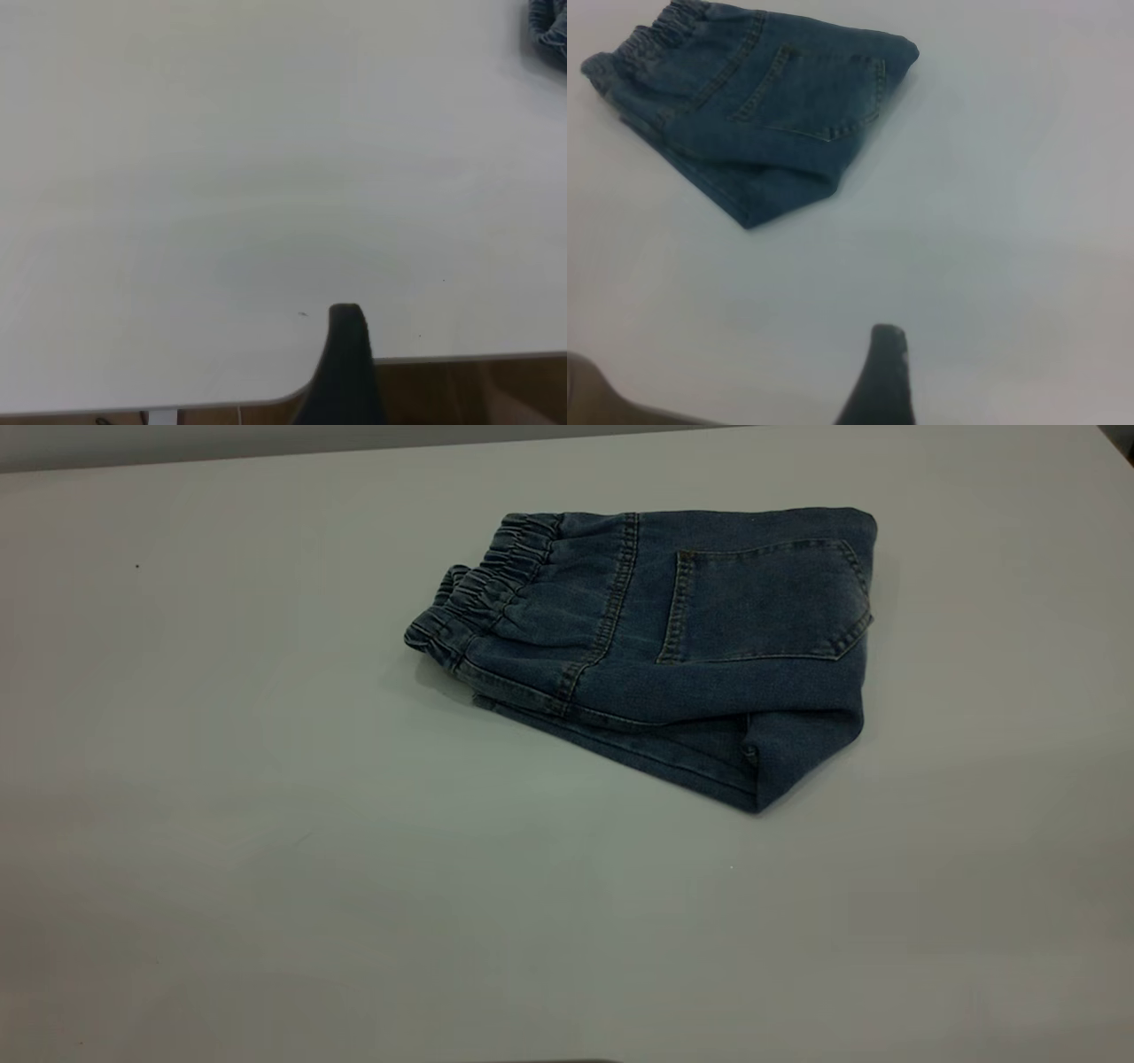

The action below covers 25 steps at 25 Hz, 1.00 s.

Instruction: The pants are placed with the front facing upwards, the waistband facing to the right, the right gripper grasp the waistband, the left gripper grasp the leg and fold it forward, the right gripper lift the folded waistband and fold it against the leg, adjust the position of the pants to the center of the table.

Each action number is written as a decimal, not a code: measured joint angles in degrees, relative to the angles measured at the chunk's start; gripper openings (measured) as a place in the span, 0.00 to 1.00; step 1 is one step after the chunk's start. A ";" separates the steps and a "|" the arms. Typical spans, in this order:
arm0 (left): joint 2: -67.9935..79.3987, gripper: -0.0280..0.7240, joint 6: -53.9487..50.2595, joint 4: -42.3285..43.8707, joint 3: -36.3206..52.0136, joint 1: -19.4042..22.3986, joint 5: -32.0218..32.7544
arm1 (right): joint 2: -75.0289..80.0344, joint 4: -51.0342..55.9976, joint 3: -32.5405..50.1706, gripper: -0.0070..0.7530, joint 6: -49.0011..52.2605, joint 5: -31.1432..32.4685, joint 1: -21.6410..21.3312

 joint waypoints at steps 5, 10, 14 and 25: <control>0.00 0.79 0.00 0.00 0.00 0.00 0.00 | 0.00 0.11 0.00 0.79 0.00 0.00 -1.24; 0.00 0.79 0.00 0.00 0.00 0.00 0.00 | 0.00 0.11 0.00 0.79 0.00 0.00 -1.24; 0.00 0.79 0.00 0.00 0.00 0.00 0.00 | 0.00 0.11 0.00 0.79 0.00 0.00 -1.24; 0.00 0.79 0.00 0.00 0.00 0.00 0.00 | 0.00 -4.92 0.00 0.79 6.13 -0.20 -1.24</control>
